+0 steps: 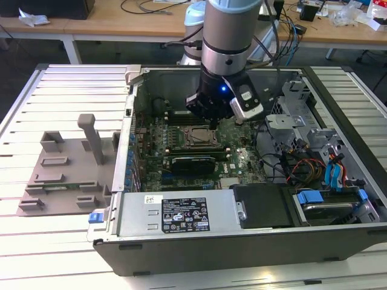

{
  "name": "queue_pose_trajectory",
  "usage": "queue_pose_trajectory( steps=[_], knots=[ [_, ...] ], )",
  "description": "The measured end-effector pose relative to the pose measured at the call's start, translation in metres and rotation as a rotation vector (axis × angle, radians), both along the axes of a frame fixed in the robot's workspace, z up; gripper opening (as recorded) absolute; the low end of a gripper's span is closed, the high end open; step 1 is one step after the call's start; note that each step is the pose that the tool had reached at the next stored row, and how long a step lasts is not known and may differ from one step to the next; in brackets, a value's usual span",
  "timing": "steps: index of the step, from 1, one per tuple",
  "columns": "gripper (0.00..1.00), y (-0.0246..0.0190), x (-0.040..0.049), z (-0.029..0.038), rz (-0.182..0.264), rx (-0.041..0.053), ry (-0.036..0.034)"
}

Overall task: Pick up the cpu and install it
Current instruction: 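Install the second cpu locking lever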

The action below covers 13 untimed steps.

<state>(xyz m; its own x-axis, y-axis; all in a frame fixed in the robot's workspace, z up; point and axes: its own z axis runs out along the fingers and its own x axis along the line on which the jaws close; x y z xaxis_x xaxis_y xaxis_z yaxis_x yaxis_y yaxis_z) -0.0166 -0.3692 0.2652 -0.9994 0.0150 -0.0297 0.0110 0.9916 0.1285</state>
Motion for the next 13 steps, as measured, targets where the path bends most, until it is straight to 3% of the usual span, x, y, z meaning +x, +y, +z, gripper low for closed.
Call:
queue_pose_trajectory(
  steps=[1,3,4,6,13],
  knots=[
    [0.11,-0.0040,-0.0001,-0.0002,0.000,0.0305,0.0000],
    [0.11,-0.0095,-0.0002,-0.0002,0.000,0.0592,0.0000],
    [0.11,-0.0158,-0.0003,-0.0003,0.000,0.0641,0.0000],
    [0.11,-0.0241,-0.0005,-0.0005,0.000,0.0641,-0.0001],
    [0.11,-0.0319,-0.0009,-0.0020,0.000,0.0642,-0.0001]
  ],
)
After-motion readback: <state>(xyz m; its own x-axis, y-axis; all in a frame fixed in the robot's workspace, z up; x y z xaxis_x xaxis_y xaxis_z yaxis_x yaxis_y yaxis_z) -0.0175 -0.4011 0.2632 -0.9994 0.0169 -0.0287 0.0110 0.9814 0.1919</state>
